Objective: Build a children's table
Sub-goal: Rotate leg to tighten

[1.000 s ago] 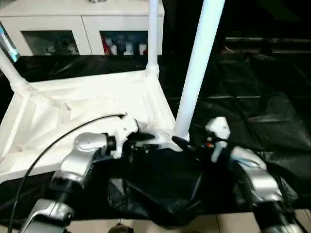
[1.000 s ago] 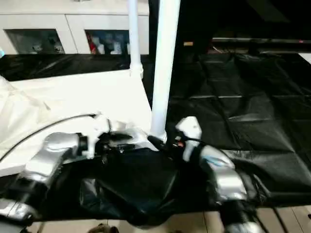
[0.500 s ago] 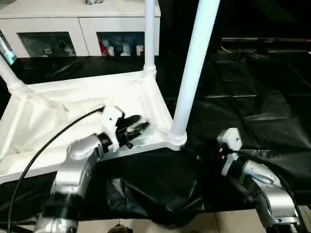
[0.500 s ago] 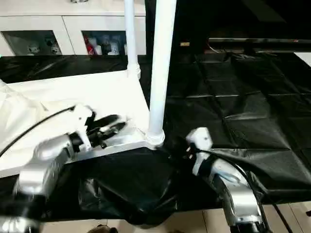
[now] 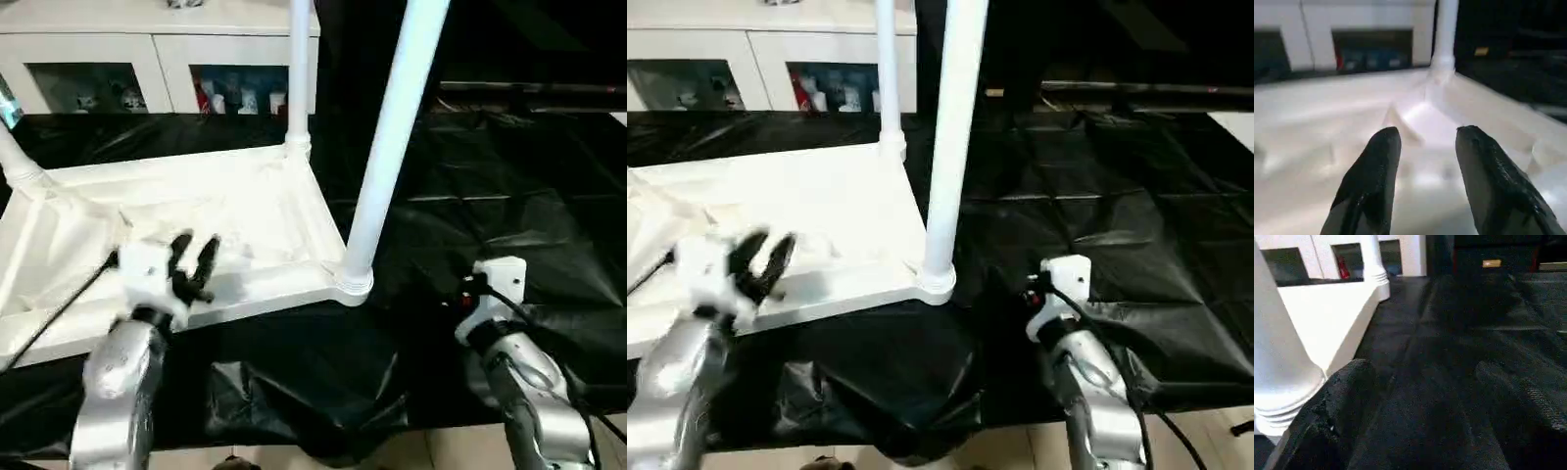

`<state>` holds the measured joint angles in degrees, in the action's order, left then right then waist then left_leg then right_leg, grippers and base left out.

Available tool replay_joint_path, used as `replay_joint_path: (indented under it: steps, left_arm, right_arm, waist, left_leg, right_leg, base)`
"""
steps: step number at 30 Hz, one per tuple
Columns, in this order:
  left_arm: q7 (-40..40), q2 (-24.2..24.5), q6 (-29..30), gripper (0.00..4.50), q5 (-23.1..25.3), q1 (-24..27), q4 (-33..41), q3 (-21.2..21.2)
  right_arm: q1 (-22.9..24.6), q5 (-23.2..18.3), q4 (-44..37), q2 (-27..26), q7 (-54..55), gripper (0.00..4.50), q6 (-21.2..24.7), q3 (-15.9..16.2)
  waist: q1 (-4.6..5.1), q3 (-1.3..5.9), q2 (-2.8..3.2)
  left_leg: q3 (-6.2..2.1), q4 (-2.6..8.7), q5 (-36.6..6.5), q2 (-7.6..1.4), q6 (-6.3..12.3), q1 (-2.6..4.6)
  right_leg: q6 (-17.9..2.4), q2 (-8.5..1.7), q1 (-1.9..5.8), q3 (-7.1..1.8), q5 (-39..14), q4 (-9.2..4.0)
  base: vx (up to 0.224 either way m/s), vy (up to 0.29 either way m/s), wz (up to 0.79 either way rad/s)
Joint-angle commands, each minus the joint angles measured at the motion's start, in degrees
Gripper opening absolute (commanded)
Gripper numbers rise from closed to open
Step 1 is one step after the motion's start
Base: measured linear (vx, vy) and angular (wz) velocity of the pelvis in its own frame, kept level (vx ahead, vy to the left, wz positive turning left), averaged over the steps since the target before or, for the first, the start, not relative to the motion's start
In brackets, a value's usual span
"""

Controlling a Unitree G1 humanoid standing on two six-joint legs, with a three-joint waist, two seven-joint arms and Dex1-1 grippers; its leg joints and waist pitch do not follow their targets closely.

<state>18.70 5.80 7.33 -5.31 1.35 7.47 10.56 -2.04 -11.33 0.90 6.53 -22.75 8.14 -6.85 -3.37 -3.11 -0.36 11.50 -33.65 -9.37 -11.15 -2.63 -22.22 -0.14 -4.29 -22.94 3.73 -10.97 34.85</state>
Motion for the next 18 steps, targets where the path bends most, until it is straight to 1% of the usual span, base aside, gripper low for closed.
replay_joint_path:
  steps: [1,2,3,4,5,6,7,8,9,10,11,12,13,14,15,16,17,18]
  left_arm:
    - [-1.3,0.0,1.1,2.12,0.3,-0.1,1.7,-0.8]
    - [-2.5,-0.1,1.7,2.12,1.4,-0.2,2.3,-1.5]
    - [-4.5,-1.0,3.4,2.12,2.3,-0.1,5.0,-2.3]
    - [-4.5,-1.0,3.4,2.12,2.3,-0.1,5.0,-2.3]
    - [-5.0,-1.4,4.7,2.12,2.2,0.7,7.0,-3.0]
    - [-5.0,-1.4,4.7,2.12,2.2,0.7,7.0,-3.0]
    - [-5.0,-1.4,5.1,2.12,2.1,1.1,7.7,-3.3]
    - [-5.5,-2.2,5.3,2.12,1.6,1.8,8.2,-2.9]
    - [-6.0,-3.1,4.8,2.12,0.7,2.1,7.8,-2.1]
    - [-6.0,-3.3,4.6,2.12,0.5,2.0,7.4,-1.9]
    - [-6.3,-3.3,3.7,2.12,0.5,1.6,6.3,-1.7]
    - [-6.5,-3.4,2.7,2.12,0.4,1.1,5.4,-1.6]
    - [-6.5,-3.4,2.7,2.12,0.4,1.1,5.4,-1.6]
    - [-7.9,-3.4,2.1,2.12,0.0,-0.4,3.8,-0.7]
    - [-8.4,-3.3,2.1,2.12,-0.3,-0.9,3.2,-0.1]
    - [-8.4,-3.3,2.1,2.12,-0.3,-0.9,3.2,-0.1]
    - [-8.7,-3.2,1.9,2.12,-0.9,-1.5,2.7,0.7]
    - [-8.7,-3.4,1.7,2.12,-1.3,-1.5,2.6,0.9]
  right_arm:
    - [-0.9,0.4,0.5,0.1,0.4,3.73,-0.2,-0.1]
    - [-1.6,0.6,1.2,0.6,-0.3,3.73,-0.6,0.4]
    - [-3.9,1.0,3.6,1.6,-1.0,3.73,-1.5,1.0]
    - [-3.9,1.0,3.6,1.6,-1.0,3.73,-1.5,1.0]
    - [-5.8,1.4,5.2,2.5,-1.5,3.73,-2.2,1.1]
    - [-5.8,1.4,5.2,2.5,-1.5,3.73,-2.2,1.1]
    - [-6.5,1.5,5.8,3.0,-1.7,3.73,-2.5,1.2]
    - [-7.3,1.9,6.1,3.7,-1.8,3.73,-2.8,1.1]
    - [-8.1,1.8,6.0,3.9,-1.8,3.73,-2.9,0.8]
    - [-8.0,2.2,5.9,4.0,-1.4,3.73,-2.8,0.9]
    - [-7.3,2.7,5.3,4.0,-0.9,3.73,-3.2,1.0]
    - [-6.4,2.3,4.6,3.5,-0.6,3.73,-3.1,0.8]
    - [-6.4,2.3,4.6,3.5,-0.6,3.73,-3.1,0.8]
    - [-3.7,1.2,2.5,2.2,0.4,3.73,-2.7,0.6]
    - [-2.6,0.9,1.5,1.7,0.8,3.73,-2.3,0.8]
    - [-2.6,0.9,1.5,1.7,0.8,3.73,-2.3,0.8]
    - [-1.2,0.7,-0.1,1.0,1.5,3.73,-2.1,1.3]
    - [-0.8,0.3,-0.8,0.7,1.9,3.73,-2.0,1.4]
  waist:
    - [-0.04,2.84,-0.01]
    - [-0.05,2.78,-0.06]
    - [-0.23,2.78,2.31]
    - [0.07,2.85,1.64]
    - [-0.12,2.96,2.32]
    - [0.07,2.9,1.68]
    - [-0.1,2.93,1.75]
    - [-0.03,2.96,1.47]
    - [0.16,3.07,0.08]
    - [-0.17,3.06,0.74]
    - [-0.05,3.11,0.11]
    - [-0.07,3.24,0.33]
    - [-0.08,3.26,0.41]
    - [0.25,3.27,-0.41]
    - [0.07,3.33,-0.27]
    - [0.07,3.33,-0.27]
    - [0.41,3.35,-0.56]
    - [0.44,3.38,-0.55]
  left_leg:
    - [-1.83,4.53,-22.7,-2.29,-0.58,1.48]
    - [-1.84,4.57,-22.8,-2.24,-0.53,1.45]
    - [-2.39,4.89,-25.4,-2.32,-1.82,1.68]
    - [-2.34,4.93,-25.8,-2.37,-1.96,1.57]
    - [-2.5,4.93,-24.8,-2.25,-1.79,1.27]
    - [-2.22,4.83,-24.2,-2.25,-1.09,1.23]
    - [-2.14,4.7,-23.7,-2.16,-0.82,1.26]
    - [-1.89,4.52,-23.1,-2.15,-0.36,1.29]
    - [-1.78,4.35,-20.9,-2.06,0.43,0.9]
    - [-1.78,4.3,-20.3,-2.03,0.56,1.01]
    - [-1.64,4.13,-19.2,-2.0,0.86,0.97]
    - [-1.61,4.19,-18.5,-2.09,0.7,1.08]
    - [-1.7,4.25,-18.4,-2.1,0.65,1.06]
    - [-1.66,4.36,-18.3,-2.17,0.6,0.93]
    - [-1.67,4.39,-18.2,-2.23,0.52,1.16]
    - [-1.67,4.39,-18.2,-2.23,0.52,1.16]
    - [-1.8,4.58,-18.4,-2.28,0.46,0.86]
    - [-1.76,4.5,-18.8,-2.33,0.41,1.19]
  right_leg:
    - [-2.8,-3.47,0.76,-2.77,-26.1,-6.39]
    - [-2.6,-3.43,0.75,-2.75,-26.2,-6.45]
    - [-3.2,-3.33,0.86,-2.45,-24.2,-6.38]
    - [-3.7,-3.2,1.14,-2.36,-23.3,-6.37]
    - [-4.4,-3.36,1.62,-2.35,-21.5,-6.0]
    - [-5.3,-3.25,1.49,-2.42,-20.6,-6.13]
    - [-5.4,-3.3,1.5,-2.48,-20.7,-6.15]
    - [-5.7,-3.33,1.37,-2.61,-21.1,-6.23]
    - [-5.4,-3.42,1.77,-2.58,-21.7,-6.05]
    - [-5.2,-3.54,1.62,-2.66,-22.3,-6.02]
    - [-4.5,-3.51,1.49,-2.72,-23.2,-6.07]
    - [-4.1,-3.33,1.35,-2.72,-22.6,-6.25]
    - [-3.9,-3.27,1.37,-2.71,-21.9,-6.2]
    - [-3.6,-3.03,1.49,-2.66,-20.7,-6.08]
    - [-3.4,-3.01,1.36,-2.76,-19.5,-5.93]
    - [-3.4,-3.01,1.36,-2.76,-19.5,-5.93]
    - [-3.9,-3.06,1.65,-2.64,-18.4,-5.69]
    - [-4.2,-3.05,1.42,-2.71,-18.2,-5.69]
  base:
    - [0.0,0.0,0.0]
    - [0.0,0.0,0.0]
    - [0.0,0.0,0.0]
    - [0.0,0.0,0.0]
    - [0.0,0.0,0.0]
    - [0.0,0.0,0.0]
    - [0.0,0.0,0.0]
    - [0.0,0.0,0.0]
    - [0.0,0.0,0.0]
    - [0.0,0.0,0.0]
    - [0.0,0.0,0.0]
    - [0.0,0.0,0.0]
    - [0.0,0.0,0.0]
    - [0.0,0.0,0.0]
    - [0.0,0.0,0.0]
    - [0.0,0.0,0.0]
    - [0.0,0.0,0.0]
    - [0.0,0.0,0.0]
